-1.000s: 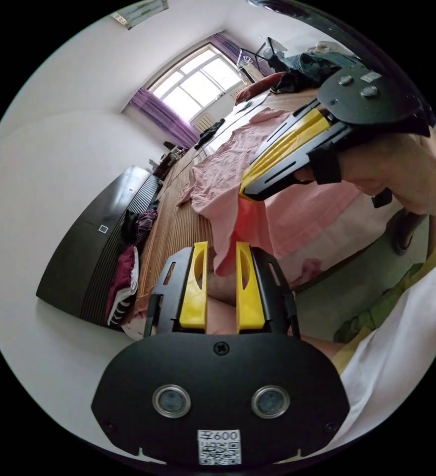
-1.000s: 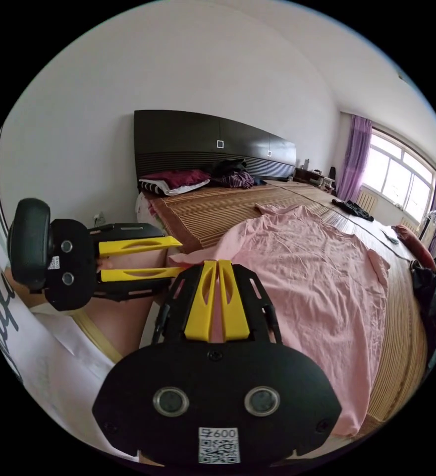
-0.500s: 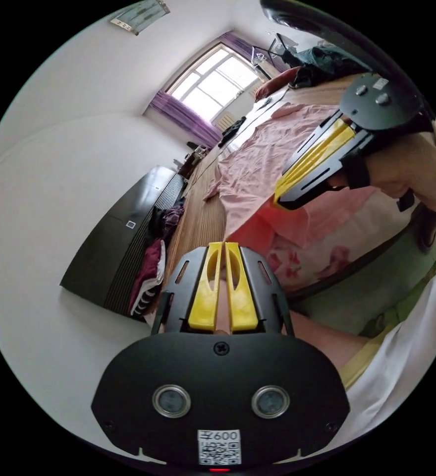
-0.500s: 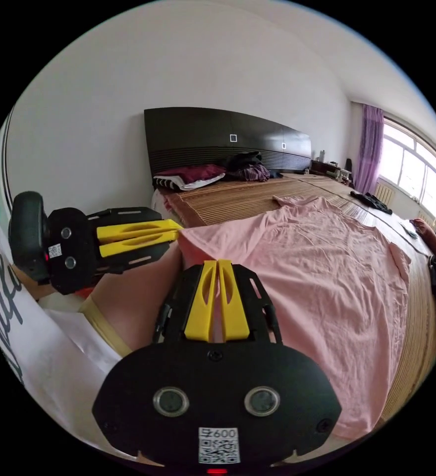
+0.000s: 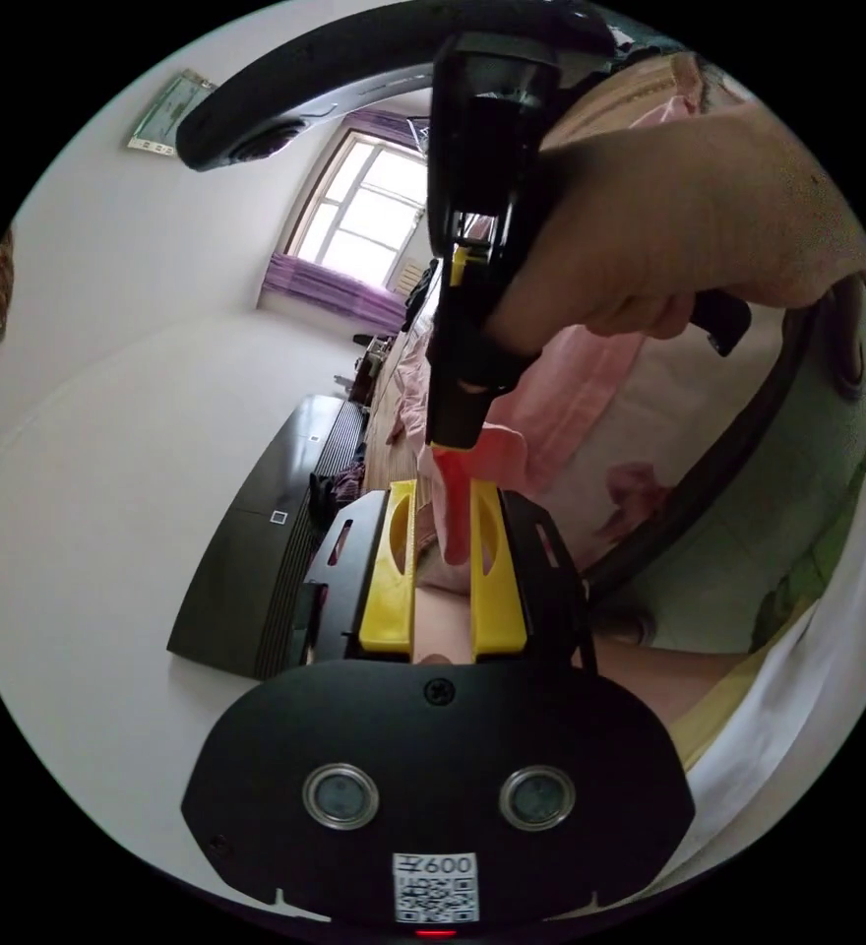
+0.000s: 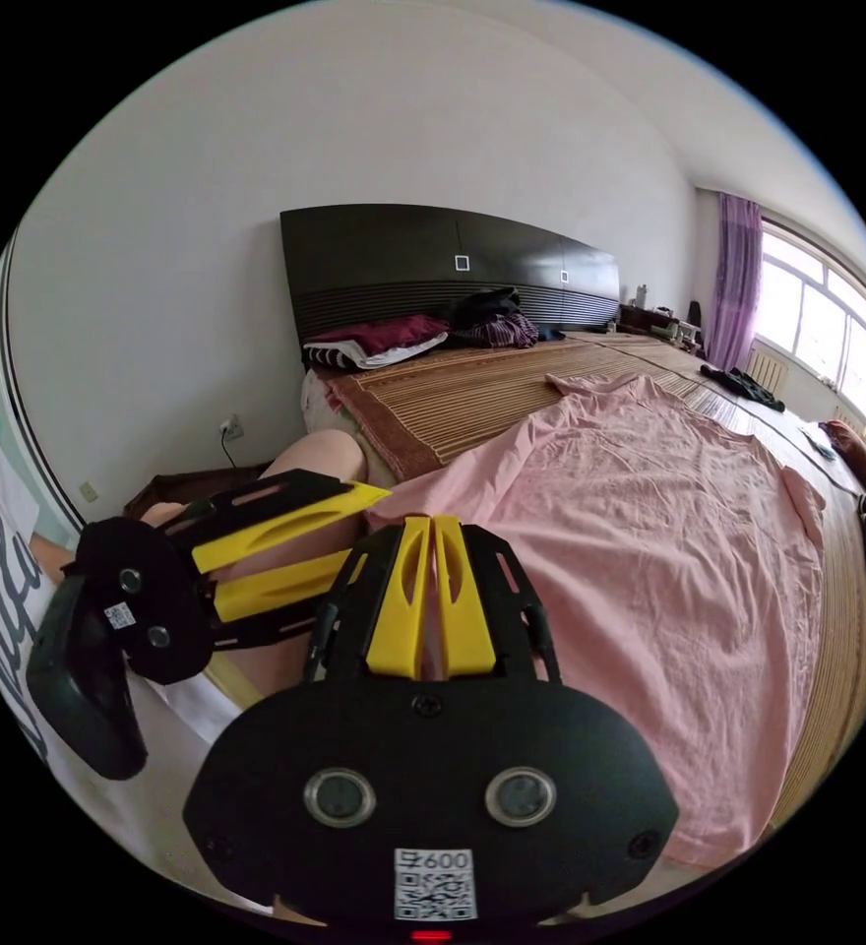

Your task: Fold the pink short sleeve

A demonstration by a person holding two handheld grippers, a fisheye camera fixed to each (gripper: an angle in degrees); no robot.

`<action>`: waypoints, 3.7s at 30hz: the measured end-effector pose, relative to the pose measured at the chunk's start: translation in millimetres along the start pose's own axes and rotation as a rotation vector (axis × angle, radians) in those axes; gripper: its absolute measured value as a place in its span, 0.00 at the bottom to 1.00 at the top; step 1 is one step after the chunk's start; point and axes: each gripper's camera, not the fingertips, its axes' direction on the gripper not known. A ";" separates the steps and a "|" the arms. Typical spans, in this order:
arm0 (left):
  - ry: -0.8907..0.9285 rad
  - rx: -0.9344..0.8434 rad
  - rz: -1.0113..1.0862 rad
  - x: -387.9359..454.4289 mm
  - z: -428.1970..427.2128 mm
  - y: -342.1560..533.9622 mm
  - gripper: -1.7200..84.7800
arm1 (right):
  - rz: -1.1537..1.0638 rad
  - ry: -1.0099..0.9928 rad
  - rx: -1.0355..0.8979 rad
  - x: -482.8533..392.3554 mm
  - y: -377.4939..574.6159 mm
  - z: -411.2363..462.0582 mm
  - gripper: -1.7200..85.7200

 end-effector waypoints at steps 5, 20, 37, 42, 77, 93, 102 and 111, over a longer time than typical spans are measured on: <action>-0.058 -0.019 0.040 13.0 14.8 -1.4 0.09 | 0.002 0.000 -0.008 7.3 5.0 -0.4 0.01; -0.072 -0.023 0.058 6.9 33.2 -7.1 0.03 | 0.007 0.001 -0.022 23.1 26.4 -0.7 0.01; -0.039 -0.030 -0.055 -83.5 -1.2 -40.6 0.03 | -0.167 0.103 0.002 -21.1 45.4 22.5 0.05; -0.050 -0.019 -0.106 -122.6 -17.0 -53.8 0.03 | -0.236 0.255 0.038 -52.5 35.1 52.1 0.04; -0.002 -0.197 -0.275 -270.6 -53.1 -127.3 0.03 | -0.505 1.132 -0.457 78.0 205.9 36.5 0.01; -0.032 -0.274 -0.328 -316.1 -78.8 -144.3 0.03 | -0.443 1.079 -0.484 76.0 228.0 -72.9 0.01; -0.031 -0.320 -0.248 -291.5 -88.9 -150.7 0.03 | -0.451 1.161 -0.557 53.5 196.2 -84.1 0.03; 0.042 -0.380 -0.205 -278.6 -82.7 -139.7 0.03 | -0.478 1.190 -0.601 40.7 175.9 -79.7 0.12</action>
